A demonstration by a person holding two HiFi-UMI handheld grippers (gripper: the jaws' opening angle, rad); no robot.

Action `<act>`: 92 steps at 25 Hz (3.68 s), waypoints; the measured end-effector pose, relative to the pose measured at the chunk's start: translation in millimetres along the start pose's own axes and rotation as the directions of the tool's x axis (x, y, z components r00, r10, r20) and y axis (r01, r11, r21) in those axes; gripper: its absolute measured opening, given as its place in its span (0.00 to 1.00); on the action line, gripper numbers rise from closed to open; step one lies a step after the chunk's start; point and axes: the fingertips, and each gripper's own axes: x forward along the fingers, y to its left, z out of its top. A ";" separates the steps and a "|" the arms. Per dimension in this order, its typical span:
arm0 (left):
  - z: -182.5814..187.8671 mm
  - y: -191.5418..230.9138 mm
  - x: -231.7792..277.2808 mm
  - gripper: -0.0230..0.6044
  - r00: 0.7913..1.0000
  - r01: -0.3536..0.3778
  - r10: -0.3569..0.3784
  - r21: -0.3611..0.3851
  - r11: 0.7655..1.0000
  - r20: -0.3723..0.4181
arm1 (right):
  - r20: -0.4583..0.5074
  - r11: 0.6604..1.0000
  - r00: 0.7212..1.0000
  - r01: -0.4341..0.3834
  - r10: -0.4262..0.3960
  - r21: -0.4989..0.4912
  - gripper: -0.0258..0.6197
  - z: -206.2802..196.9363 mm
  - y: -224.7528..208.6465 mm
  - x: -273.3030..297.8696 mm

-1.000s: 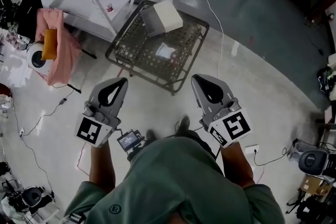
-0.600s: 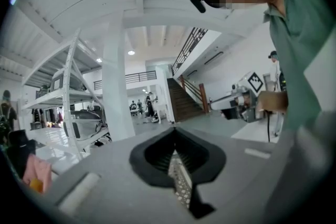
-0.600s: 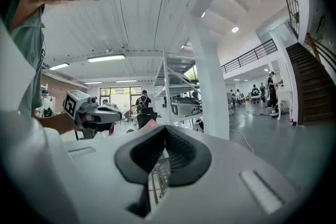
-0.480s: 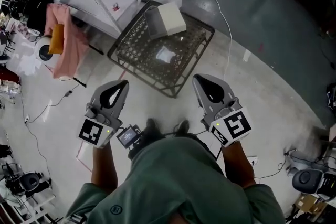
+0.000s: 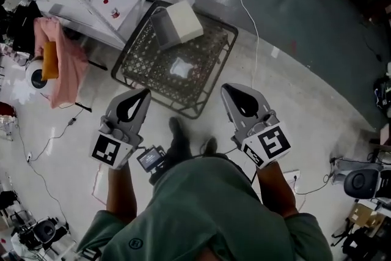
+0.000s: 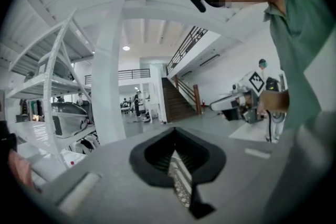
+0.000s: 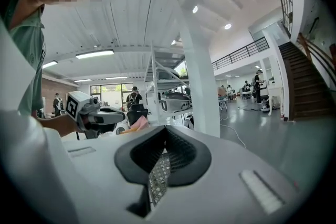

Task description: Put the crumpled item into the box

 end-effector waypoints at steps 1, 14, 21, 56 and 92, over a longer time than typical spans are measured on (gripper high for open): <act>-2.0 8.6 5.6 0.04 1.000 0.013 -0.013 -0.003 1.000 0.004 | -0.004 1.000 1.000 0.012 -0.012 -0.001 0.05 0.7 -2.3 6.9; -10.6 124.9 25.6 0.04 0.986 0.142 -0.142 0.006 0.990 0.082 | -0.015 0.992 0.993 0.120 -0.121 -0.027 0.05 24.4 5.9 114.8; -22.0 153.3 35.8 0.04 0.979 0.191 -0.191 0.007 0.982 0.074 | -0.031 0.990 0.990 0.136 -0.136 -0.026 0.05 24.3 6.8 149.3; -170.8 220.3 165.3 0.04 0.981 0.005 -0.053 -0.250 0.968 -0.186 | -0.294 0.983 0.940 -0.153 0.175 0.097 0.05 -111.7 -110.7 305.5; -530.7 147.7 239.9 0.35 0.803 -0.014 -0.324 -0.559 0.829 -0.500 | -0.696 0.933 0.637 -0.112 0.331 0.342 0.29 -475.4 -138.2 351.5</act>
